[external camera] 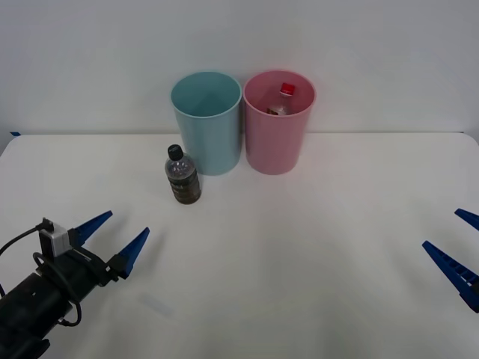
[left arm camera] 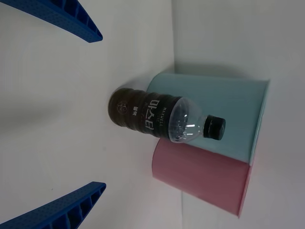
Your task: Grasp the object on the table and drop it into the matching bin: aluminum can to the light blue bin, PET bottle to the pink bin.
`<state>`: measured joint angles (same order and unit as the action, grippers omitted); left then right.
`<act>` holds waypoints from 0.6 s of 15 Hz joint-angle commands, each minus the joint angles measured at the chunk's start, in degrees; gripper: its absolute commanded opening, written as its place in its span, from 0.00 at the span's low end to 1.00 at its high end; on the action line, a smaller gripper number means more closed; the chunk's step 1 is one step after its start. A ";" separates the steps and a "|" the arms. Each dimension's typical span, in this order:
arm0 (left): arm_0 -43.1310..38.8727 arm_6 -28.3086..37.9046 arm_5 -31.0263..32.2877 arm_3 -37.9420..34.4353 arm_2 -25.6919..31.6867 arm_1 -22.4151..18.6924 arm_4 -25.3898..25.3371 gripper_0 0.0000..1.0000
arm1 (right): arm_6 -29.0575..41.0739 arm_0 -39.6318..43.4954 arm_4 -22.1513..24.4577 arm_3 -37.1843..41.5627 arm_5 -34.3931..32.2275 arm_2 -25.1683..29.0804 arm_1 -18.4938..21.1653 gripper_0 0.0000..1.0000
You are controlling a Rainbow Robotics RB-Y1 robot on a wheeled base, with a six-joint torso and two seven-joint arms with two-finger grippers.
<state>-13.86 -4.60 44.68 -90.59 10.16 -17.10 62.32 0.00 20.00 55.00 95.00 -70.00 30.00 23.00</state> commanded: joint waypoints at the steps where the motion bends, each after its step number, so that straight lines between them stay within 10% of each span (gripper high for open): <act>1: 0.94 -0.59 -3.63 0.41 -1.90 1.37 0.35 1.00 | 0.00 0.00 0.00 0.00 0.00 0.00 0.00 1.00; 9: 10.25 -1.99 -5.04 8.15 -2.69 6.11 4.66 1.00 | 0.00 0.00 0.00 0.00 0.00 0.00 0.00 1.00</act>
<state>-4.95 -6.40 39.58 -83.84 7.46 -11.08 66.77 0.00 20.00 55.00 95.00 -70.00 30.00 23.00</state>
